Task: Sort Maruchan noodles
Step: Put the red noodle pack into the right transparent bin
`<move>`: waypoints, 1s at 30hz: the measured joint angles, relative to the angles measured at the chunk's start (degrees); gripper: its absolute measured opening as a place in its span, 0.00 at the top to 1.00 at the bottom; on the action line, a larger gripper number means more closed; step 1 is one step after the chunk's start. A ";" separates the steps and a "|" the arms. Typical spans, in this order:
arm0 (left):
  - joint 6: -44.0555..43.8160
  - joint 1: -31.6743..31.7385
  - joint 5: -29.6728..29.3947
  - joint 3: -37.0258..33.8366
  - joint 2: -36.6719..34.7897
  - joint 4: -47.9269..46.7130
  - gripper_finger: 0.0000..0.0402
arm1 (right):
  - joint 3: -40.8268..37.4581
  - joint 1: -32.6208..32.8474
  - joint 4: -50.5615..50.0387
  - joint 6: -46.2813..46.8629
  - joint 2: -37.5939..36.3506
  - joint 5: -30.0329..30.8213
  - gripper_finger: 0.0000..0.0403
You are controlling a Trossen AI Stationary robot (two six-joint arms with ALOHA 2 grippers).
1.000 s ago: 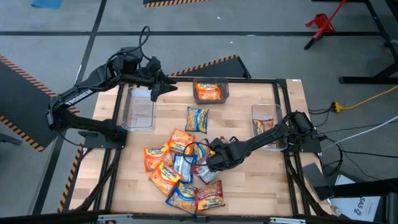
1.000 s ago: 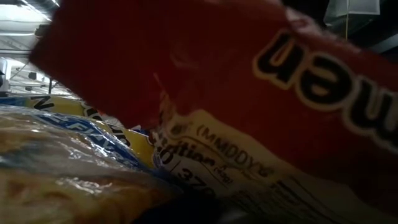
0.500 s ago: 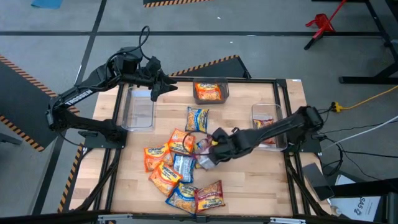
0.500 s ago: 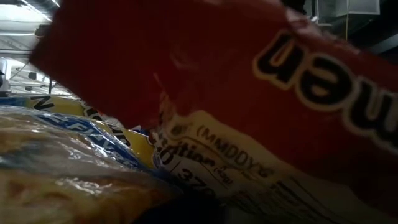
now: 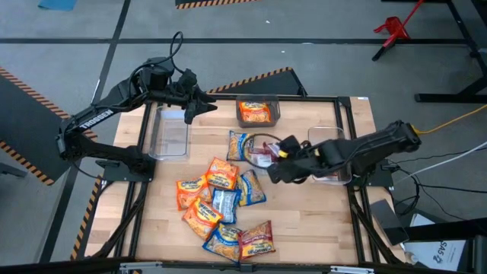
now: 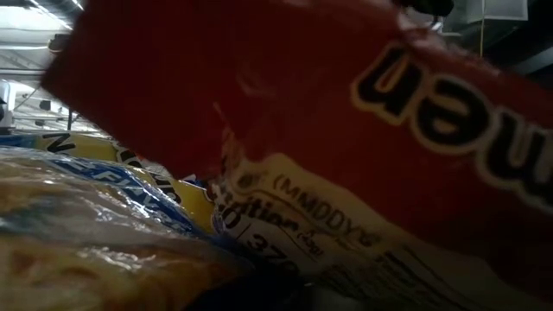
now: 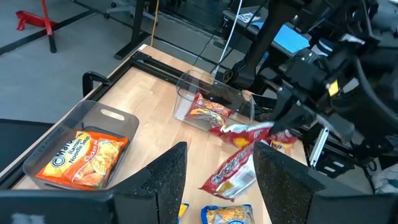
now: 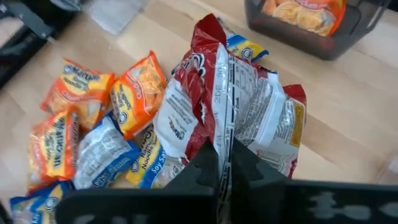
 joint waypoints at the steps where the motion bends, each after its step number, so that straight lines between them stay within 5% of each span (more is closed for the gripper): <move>1: 0.00 -0.01 -0.01 0.00 0.00 -0.01 0.55 | 0.00 0.00 -0.21 0.77 -0.56 0.02 1.00; 7: 0.31 0.00 -0.19 0.01 0.00 -0.01 0.55 | 0.04 -0.02 2.90 1.15 -3.10 -1.62 1.00; 13: 1.05 -0.02 -0.22 0.00 0.02 -0.01 0.55 | -0.06 0.02 -6.18 6.96 -1.49 -7.63 1.00; 19: 1.07 -0.01 -0.22 0.00 0.00 -0.01 0.55 | 0.11 -0.01 6.20 -3.15 -2.64 -7.54 1.00; 30: 1.22 -0.02 -0.22 0.00 0.01 -0.03 0.55 | -0.04 -0.68 -14.17 9.58 -3.77 -5.00 1.00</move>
